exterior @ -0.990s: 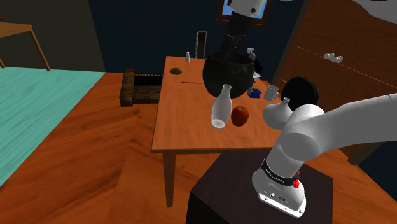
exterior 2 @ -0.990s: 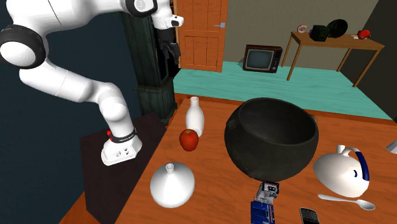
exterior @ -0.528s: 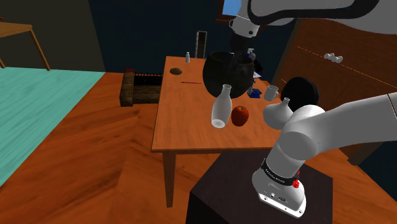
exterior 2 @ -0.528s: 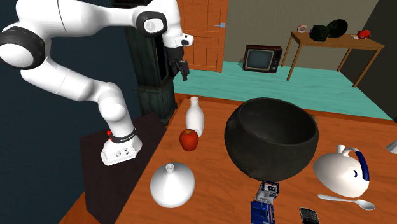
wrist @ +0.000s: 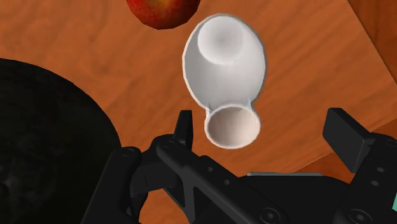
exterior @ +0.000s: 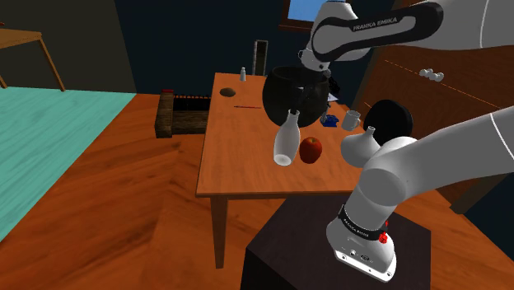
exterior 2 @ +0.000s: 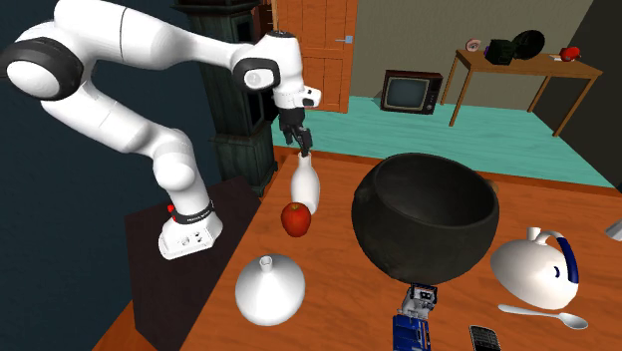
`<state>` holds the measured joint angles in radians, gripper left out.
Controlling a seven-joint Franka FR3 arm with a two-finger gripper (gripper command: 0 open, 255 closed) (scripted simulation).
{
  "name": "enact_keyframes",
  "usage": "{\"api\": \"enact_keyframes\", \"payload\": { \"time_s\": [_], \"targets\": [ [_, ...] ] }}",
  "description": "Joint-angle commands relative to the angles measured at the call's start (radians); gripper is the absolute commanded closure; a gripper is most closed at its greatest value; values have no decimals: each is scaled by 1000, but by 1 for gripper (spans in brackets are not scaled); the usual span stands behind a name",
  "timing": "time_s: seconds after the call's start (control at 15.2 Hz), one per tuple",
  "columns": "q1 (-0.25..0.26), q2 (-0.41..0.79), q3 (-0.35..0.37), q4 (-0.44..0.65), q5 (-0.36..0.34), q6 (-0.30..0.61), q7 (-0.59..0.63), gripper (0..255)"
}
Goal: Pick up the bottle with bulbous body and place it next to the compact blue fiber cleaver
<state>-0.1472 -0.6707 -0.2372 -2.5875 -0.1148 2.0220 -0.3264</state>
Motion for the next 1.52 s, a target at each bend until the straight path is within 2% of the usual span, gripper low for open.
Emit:
{"api": "enact_keyframes", "payload": {
  "time_s": [0.0, 0.46, 0.99, 1.06, 1.45],
  "targets": [
    [-11, 26, -26, -8, -12, 35, -22, 0],
    [-9, 76, -41, -78, -17, 154, -24, 0],
    [-9, 76, -41, -78, -17, 154, -24, 0],
    [-9, 76, -41, -78, -17, 154, -24, 255],
    [-9, 76, -41, -78, -17, 154, -24, 255]
  ]
}}
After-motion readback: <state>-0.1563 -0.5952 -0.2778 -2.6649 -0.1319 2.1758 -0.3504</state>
